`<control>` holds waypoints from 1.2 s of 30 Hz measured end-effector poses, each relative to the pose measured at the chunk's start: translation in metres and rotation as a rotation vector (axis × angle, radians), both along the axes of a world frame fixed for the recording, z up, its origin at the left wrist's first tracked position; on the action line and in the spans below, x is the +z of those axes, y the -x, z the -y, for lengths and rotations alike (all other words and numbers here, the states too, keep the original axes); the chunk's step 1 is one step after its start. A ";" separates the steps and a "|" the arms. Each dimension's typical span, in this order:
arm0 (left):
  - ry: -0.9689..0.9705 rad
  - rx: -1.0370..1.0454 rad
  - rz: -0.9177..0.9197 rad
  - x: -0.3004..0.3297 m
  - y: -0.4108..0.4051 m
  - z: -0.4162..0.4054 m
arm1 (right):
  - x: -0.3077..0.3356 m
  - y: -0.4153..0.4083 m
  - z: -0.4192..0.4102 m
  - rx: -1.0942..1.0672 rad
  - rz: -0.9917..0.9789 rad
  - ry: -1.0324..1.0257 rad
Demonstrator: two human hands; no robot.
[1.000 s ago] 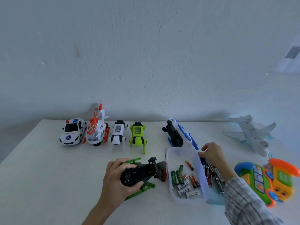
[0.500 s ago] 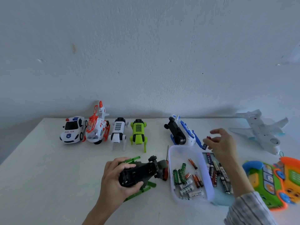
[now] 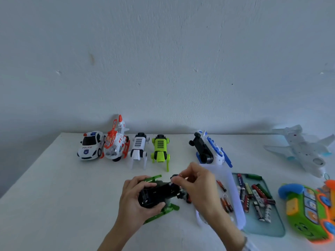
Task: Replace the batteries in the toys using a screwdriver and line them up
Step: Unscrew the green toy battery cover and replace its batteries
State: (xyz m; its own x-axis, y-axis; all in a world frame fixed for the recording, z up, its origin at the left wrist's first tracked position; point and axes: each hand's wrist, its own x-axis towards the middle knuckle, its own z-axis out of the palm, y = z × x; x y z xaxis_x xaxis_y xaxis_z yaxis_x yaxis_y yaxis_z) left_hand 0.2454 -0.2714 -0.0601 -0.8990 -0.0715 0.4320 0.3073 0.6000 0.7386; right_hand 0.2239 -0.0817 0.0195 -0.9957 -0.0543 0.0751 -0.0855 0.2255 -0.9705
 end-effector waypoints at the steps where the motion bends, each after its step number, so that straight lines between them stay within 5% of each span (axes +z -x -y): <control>1: 0.004 -0.001 -0.001 0.000 0.001 0.000 | -0.008 -0.003 0.008 -0.005 -0.021 -0.038; 6: 0.029 0.020 -0.002 0.001 -0.001 -0.001 | -0.049 -0.004 0.028 -0.109 -0.319 -0.427; 12: 0.041 0.025 -0.022 0.001 0.000 -0.003 | -0.071 0.002 0.028 -0.231 -0.495 -0.464; 21: 0.054 0.010 -0.018 0.000 0.000 -0.001 | -0.076 -0.003 0.026 -0.134 -0.843 -0.813; 32: 0.035 -0.003 -0.029 0.002 0.001 -0.002 | -0.070 -0.009 0.019 0.072 -0.569 -0.767; 36: 0.025 0.000 -0.005 0.001 0.002 0.000 | -0.033 -0.002 0.000 0.206 -0.221 -0.354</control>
State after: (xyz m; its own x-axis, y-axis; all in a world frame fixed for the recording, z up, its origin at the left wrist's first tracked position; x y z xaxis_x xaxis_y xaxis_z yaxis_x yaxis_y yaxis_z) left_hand 0.2438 -0.2715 -0.0594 -0.8970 -0.0601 0.4379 0.3109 0.6184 0.7217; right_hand 0.2261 -0.0820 -0.0130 -0.9236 -0.3102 0.2251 -0.3593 0.4964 -0.7903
